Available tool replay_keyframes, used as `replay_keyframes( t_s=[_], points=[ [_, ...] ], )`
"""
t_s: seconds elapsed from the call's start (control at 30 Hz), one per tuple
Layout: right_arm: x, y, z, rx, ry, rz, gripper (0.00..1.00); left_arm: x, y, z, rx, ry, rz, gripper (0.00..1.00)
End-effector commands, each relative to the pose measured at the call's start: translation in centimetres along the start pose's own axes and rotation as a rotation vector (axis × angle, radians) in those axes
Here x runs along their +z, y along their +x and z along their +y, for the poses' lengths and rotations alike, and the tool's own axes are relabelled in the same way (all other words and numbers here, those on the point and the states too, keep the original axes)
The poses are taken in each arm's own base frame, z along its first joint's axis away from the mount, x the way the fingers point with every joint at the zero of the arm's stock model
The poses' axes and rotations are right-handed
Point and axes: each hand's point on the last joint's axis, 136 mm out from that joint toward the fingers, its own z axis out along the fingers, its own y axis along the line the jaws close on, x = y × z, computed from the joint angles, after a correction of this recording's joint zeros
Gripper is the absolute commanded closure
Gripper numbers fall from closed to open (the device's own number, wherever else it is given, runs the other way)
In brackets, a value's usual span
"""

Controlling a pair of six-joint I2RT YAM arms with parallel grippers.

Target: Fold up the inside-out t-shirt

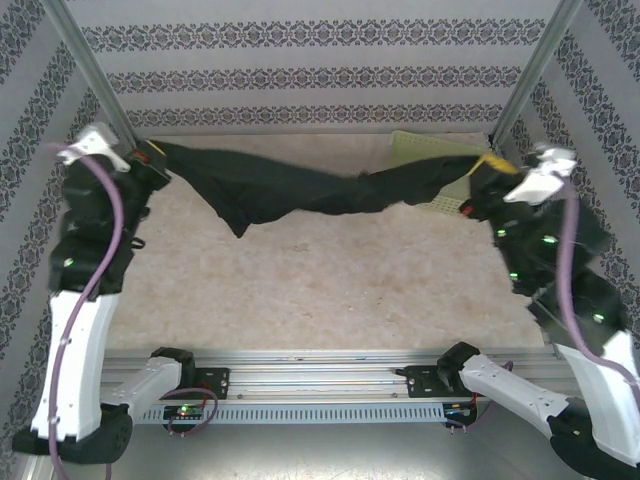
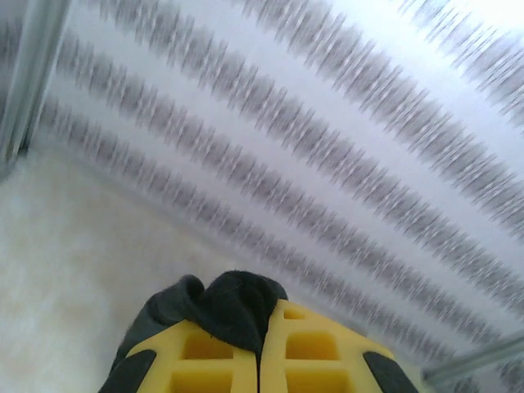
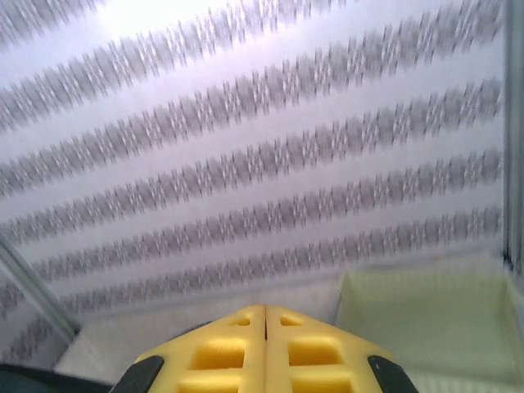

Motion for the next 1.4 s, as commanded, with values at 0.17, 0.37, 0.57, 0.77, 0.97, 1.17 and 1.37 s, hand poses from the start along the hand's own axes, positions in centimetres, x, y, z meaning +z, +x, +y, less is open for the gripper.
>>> replay_keyframes(
  t_s=[0.17,0.37,0.57,0.77,0.97,1.17,1.37],
  points=[
    [-1.2,-6.7,-0.3,-0.092,0.069,-0.145,1.0,1.7,1.0,1.0,0.164,-0.118,0.116,1.0],
    [-0.6,-8.7,0.5,-0.126,0.077,-0.184,1.0,2.7,0.7,0.2,0.184,-0.102,0.128,1.0],
    [2.7,-7.5,1.9,-0.182,0.083,-0.143,1.0,5.0,2.8,1.6,0.207,-0.16,0.19,1.0],
    [9.6,1.1,4.0,-0.219,0.043,0.048,1.0,8.9,8.0,6.0,0.195,-0.299,0.283,1.0],
    [17.1,12.2,4.4,-0.232,0.038,0.253,1.0,13.3,13.5,9.4,0.181,-0.366,0.393,0.99],
    [23.0,18.3,3.5,-0.236,0.07,0.371,1.0,17.5,15.1,11.1,0.169,-0.394,0.449,1.0],
    [25.9,15.5,3.4,-0.184,0.051,0.316,1.0,19.6,10.9,10.4,0.111,-0.372,0.382,1.0]
  ],
)
